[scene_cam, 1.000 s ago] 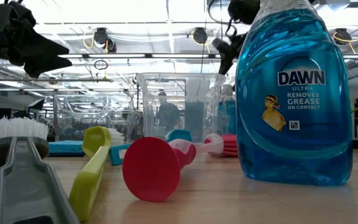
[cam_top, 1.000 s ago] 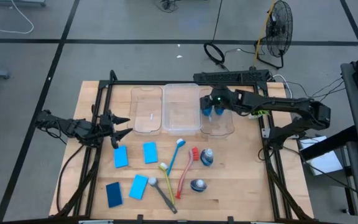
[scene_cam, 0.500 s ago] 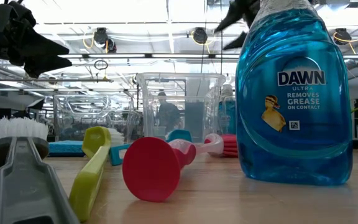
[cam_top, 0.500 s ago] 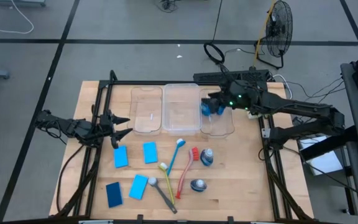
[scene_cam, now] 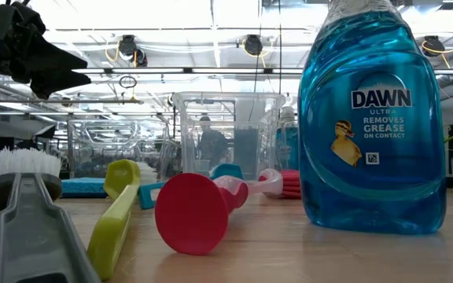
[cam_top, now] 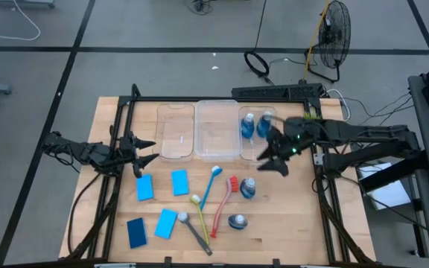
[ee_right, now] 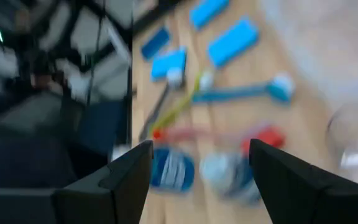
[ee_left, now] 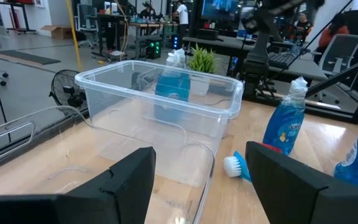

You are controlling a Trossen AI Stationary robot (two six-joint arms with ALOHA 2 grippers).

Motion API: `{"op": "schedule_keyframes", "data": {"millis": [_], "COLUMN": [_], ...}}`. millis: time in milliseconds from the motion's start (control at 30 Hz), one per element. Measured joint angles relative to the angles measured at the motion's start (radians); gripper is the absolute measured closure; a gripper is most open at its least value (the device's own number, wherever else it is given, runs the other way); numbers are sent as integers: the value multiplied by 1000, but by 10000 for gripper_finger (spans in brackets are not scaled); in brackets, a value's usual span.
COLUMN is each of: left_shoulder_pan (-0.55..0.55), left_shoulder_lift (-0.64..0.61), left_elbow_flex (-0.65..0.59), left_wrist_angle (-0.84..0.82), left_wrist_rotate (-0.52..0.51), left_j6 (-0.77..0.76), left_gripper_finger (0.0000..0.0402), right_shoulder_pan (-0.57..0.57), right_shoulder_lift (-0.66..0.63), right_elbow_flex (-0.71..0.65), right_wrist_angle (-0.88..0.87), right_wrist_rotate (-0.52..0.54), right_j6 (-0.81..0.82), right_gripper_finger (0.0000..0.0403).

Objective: Pick & Place Kitchen Sink Supplies
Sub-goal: Put the blue dishwashing liquid bottle into the right transparent bin

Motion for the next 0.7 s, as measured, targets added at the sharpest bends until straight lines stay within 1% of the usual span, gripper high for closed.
{"op": "schedule_keyframes", "data": {"millis": [200, 267, 500, 700], "left_shoulder_pan": [0, 0, 0, 0], "left_shoulder_lift": [0, 0, 0, 0], "left_elbow_flex": [0, 0, 0, 0], "left_wrist_angle": [0, 0, 0, 0], "left_wrist_rotate": [1, 1, 1, 1], "left_j6": [-1, -1, -1, 0], "left_gripper_finger": [149, 149, 149, 149], "right_shoulder_pan": [134, 177, 287, 329], "right_shoulder_lift": [-7, -7, -7, -7], "right_elbow_flex": [0, 0, -63, -167], "right_wrist_angle": [-163, -191, -176, 4], "right_wrist_rotate": [-1, 32, 205, 258], "right_j6": [45, 36, -26, -38], "right_gripper_finger": [151, 151, 151, 151]}}
